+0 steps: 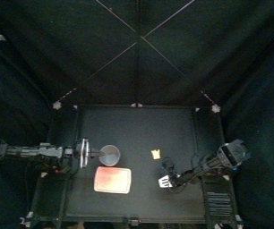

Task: Pick the tangerine then place it in the grey bowl
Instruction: Place tangerine in the grey bowl

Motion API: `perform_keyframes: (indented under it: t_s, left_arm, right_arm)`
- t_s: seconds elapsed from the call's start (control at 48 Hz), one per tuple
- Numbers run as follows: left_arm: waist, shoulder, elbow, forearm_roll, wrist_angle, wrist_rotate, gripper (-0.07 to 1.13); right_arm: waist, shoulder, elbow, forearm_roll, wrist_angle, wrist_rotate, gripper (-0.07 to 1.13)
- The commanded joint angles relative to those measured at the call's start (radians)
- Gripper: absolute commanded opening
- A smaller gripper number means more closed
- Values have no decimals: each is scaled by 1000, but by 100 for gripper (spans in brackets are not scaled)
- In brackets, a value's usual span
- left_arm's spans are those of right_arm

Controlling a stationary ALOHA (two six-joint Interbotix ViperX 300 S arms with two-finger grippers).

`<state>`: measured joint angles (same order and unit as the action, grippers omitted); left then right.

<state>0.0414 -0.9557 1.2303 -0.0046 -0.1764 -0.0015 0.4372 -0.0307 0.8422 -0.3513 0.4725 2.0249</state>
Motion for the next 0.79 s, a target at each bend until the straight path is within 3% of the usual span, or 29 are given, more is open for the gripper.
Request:
perform_keyframes:
  t_s: [0.021,0.271,0.521,0.667,0.792]
  left_arm:
    - [-2,5,-14,2,-9,0,8]
    - [-3,3,-12,0,-9,0,8]
    - [-2,3,-12,0,-9,0,8]
    - [0,3,-9,2,-9,2,8]
    - [2,3,-9,2,-9,2,8]
  right_arm:
    - [-2,-11,-12,2,-3,0,69]
    - [-8,-25,-40,-18,9,-9,68]
    - [-41,-77,-100,-149,37,-25,67]
    - [-104,-103,-150,-295,32,-32,67]
    - [-196,-109,-209,-477,0,-48,67]
